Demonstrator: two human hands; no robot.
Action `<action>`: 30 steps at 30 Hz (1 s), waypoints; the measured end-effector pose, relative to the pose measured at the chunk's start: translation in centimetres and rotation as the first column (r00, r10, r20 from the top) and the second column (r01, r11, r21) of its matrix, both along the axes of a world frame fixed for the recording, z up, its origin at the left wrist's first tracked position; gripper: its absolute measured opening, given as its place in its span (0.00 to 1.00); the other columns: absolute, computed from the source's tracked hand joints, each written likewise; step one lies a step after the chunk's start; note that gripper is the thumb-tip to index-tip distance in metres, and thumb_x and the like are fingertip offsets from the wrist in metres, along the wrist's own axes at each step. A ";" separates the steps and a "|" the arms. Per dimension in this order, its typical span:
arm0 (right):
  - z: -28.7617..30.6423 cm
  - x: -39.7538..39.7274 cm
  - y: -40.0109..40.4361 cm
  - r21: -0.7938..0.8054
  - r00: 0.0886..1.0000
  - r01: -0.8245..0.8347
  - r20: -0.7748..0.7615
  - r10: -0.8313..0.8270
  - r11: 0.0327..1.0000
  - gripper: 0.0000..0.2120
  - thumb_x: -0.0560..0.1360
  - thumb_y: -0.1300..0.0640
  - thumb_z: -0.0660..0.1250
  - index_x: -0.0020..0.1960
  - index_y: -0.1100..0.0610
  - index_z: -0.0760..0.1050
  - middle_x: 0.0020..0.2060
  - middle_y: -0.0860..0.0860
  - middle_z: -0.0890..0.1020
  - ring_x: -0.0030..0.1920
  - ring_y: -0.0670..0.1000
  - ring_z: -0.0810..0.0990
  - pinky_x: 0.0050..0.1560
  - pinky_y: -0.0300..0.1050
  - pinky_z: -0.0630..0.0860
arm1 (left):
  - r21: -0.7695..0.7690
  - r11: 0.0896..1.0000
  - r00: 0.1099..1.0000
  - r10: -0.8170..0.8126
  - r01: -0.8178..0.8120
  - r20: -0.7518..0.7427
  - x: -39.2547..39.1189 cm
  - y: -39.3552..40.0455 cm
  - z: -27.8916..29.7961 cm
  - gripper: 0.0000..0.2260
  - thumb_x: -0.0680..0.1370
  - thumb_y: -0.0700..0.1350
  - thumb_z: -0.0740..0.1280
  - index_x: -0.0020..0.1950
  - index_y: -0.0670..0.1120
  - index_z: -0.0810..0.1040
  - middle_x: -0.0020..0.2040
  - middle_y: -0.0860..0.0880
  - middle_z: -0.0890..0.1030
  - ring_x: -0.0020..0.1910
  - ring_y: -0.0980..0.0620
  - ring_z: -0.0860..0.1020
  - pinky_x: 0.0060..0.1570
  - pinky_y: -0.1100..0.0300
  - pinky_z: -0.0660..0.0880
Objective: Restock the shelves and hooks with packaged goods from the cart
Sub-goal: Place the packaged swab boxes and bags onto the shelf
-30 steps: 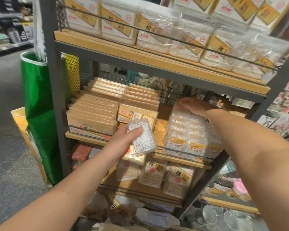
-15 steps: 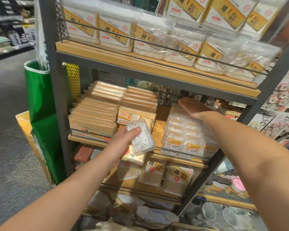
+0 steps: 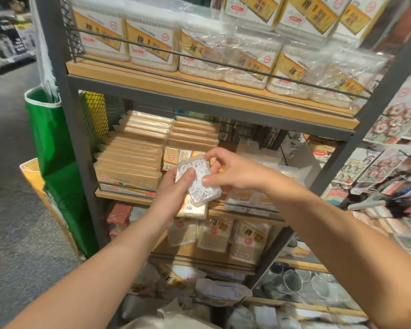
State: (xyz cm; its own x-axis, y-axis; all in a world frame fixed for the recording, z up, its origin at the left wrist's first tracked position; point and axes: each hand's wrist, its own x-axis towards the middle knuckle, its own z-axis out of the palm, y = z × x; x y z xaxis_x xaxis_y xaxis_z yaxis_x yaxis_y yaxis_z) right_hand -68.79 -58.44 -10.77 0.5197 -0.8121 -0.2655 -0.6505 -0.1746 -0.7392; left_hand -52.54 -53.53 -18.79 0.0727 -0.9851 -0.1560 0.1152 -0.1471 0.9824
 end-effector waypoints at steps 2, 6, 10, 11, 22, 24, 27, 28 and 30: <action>-0.5 0.1 0.2 0.108 0.997 0.046 0.051 -0.052 0.993 0.28 0.73 0.56 0.73 0.68 0.52 0.62 0.44 0.51 0.78 0.38 0.47 0.80 0.36 0.42 0.78 | -0.010 1.000 1.000 0.017 -0.017 0.012 -0.1 0.0 -0.1 0.29 0.74 0.62 0.66 0.70 0.48 0.70 0.60 0.49 0.81 0.56 0.51 0.81 0.51 0.56 0.76; -1.2 0.4 0.3 0.153 0.987 0.132 0.067 -0.144 0.979 0.28 0.74 0.56 0.73 0.68 0.52 0.61 0.39 0.50 0.79 0.31 0.45 0.78 0.30 0.39 0.75 | 0.001 0.999 0.999 0.036 -0.036 0.010 -0.3 0.3 -0.3 0.18 0.80 0.55 0.62 0.67 0.49 0.70 0.57 0.52 0.80 0.53 0.55 0.80 0.48 0.60 0.75; -1.3 0.4 0.6 0.108 0.951 0.244 0.169 -0.260 0.964 0.21 0.75 0.56 0.72 0.64 0.53 0.68 0.40 0.49 0.80 0.34 0.48 0.77 0.30 0.40 0.70 | 0.025 0.998 0.999 0.048 -0.049 0.014 -0.1 0.7 -0.5 0.19 0.80 0.56 0.63 0.66 0.49 0.68 0.59 0.54 0.78 0.54 0.60 0.77 0.47 0.66 0.72; -1.2 0.3 0.6 0.051 0.933 0.289 0.208 -0.293 0.956 0.18 0.74 0.56 0.72 0.61 0.53 0.71 0.41 0.49 0.80 0.37 0.47 0.78 0.32 0.39 0.72 | 0.028 0.998 0.998 0.061 -0.062 0.013 0.0 0.7 -0.6 0.21 0.79 0.58 0.64 0.67 0.49 0.69 0.60 0.53 0.78 0.56 0.58 0.78 0.49 0.65 0.73; -2.5 2.2 3.4 -0.302 0.955 0.275 0.195 -0.224 0.913 0.23 0.76 0.49 0.69 0.70 0.51 0.72 0.61 0.44 0.70 0.62 0.45 0.71 0.65 0.42 0.68 | 0.017 0.989 0.989 0.144 -0.144 0.017 0.3 1.4 -0.1 0.21 0.81 0.63 0.54 0.68 0.52 0.68 0.52 0.60 0.75 0.48 0.66 0.74 0.42 0.65 0.69; -3.0 2.8 4.3 -0.207 0.942 0.248 0.278 -0.186 0.946 0.22 0.79 0.44 0.61 0.70 0.51 0.71 0.64 0.45 0.73 0.65 0.47 0.73 0.67 0.47 0.69 | 0.002 0.990 0.990 0.141 -0.141 0.025 0.3 1.9 0.1 0.23 0.81 0.61 0.54 0.70 0.50 0.66 0.54 0.58 0.75 0.50 0.65 0.74 0.42 0.66 0.69; -3.6 3.0 5.1 -0.081 0.903 0.231 0.390 -0.183 0.969 0.14 0.82 0.49 0.56 0.66 0.49 0.72 0.59 0.45 0.79 0.59 0.44 0.78 0.60 0.43 0.74 | -0.021 0.988 0.988 0.153 -0.153 0.027 0.6 2.4 -0.1 0.24 0.81 0.60 0.56 0.72 0.48 0.65 0.56 0.56 0.76 0.54 0.60 0.75 0.48 0.64 0.71; -3.5 3.0 5.3 -0.046 0.900 0.220 0.394 -0.185 0.974 0.11 0.83 0.53 0.57 0.64 0.48 0.72 0.56 0.44 0.79 0.55 0.43 0.79 0.56 0.42 0.75 | -0.024 0.987 0.987 0.158 -0.157 0.011 0.6 2.7 -0.2 0.22 0.81 0.59 0.56 0.71 0.48 0.66 0.55 0.57 0.76 0.52 0.62 0.75 0.47 0.65 0.71; -3.3 2.9 5.6 -0.010 0.913 0.176 0.376 -0.159 0.984 0.11 0.83 0.56 0.59 0.60 0.43 0.72 0.54 0.44 0.79 0.51 0.44 0.79 0.52 0.45 0.77 | -0.021 0.987 0.987 0.161 -0.161 -0.003 0.6 3.2 -0.4 0.20 0.82 0.58 0.55 0.70 0.51 0.65 0.53 0.61 0.74 0.50 0.65 0.74 0.45 0.65 0.71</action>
State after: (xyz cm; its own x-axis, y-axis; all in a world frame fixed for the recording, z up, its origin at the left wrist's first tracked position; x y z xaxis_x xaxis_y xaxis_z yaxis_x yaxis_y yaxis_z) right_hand -65.87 -52.84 -14.11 0.4291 -0.9022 -0.0424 -0.3523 -0.1239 -0.9277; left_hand -51.95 -50.30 -19.15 0.2300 -0.9637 -0.1352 0.1368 -0.1055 0.9850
